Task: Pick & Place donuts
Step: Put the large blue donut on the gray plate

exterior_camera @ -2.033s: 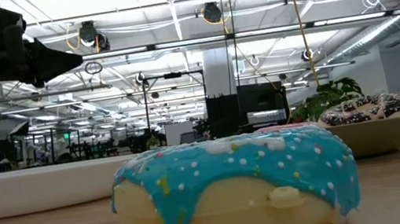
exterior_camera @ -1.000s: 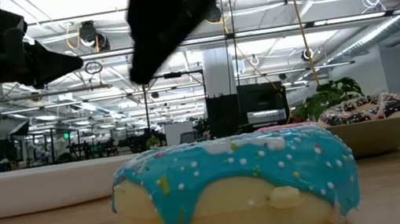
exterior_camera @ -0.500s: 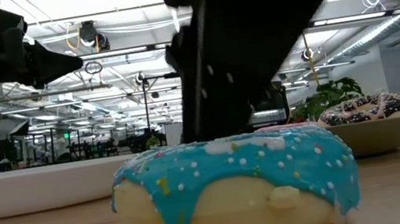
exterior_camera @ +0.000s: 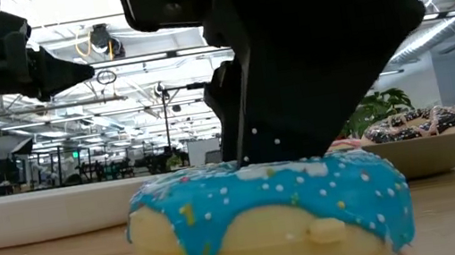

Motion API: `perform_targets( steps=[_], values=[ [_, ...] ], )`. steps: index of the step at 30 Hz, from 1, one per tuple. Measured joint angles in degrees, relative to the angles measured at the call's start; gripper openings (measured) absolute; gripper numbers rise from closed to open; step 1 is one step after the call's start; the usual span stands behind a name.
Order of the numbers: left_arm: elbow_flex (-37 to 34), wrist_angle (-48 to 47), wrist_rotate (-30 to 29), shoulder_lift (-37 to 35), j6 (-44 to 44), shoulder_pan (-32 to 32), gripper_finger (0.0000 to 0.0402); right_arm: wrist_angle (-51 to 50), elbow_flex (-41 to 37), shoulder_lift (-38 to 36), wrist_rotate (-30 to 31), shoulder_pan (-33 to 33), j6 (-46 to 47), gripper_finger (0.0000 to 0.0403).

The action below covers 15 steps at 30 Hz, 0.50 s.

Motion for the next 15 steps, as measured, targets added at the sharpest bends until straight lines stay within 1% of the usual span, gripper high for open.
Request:
perform_targets(
  steps=[2, 5, 13, 15],
  values=[
    [0.00, 0.00, 0.00, 0.00, 0.00, 0.00, 0.0051, 0.47, -0.10, 0.04, -0.05, 0.00, -0.92, 0.0232],
    [0.00, -0.04, 0.00, 0.00, 0.00, 0.00, 0.0051, 0.46, 0.82, 0.23, -0.01, -0.01, -1.55, 0.0194],
    [0.00, -0.02, 0.01, 0.00, 0.23, 0.00, 0.0051, 0.06, 1.16, -0.24, -0.20, -0.37, -2.08, 0.0032],
    [0.00, -0.01, 0.00, 0.00, 0.31, 0.00, 0.0051, -0.12, 1.07, -0.94, -0.27, -0.52, -3.50, 0.0013]
  ],
)
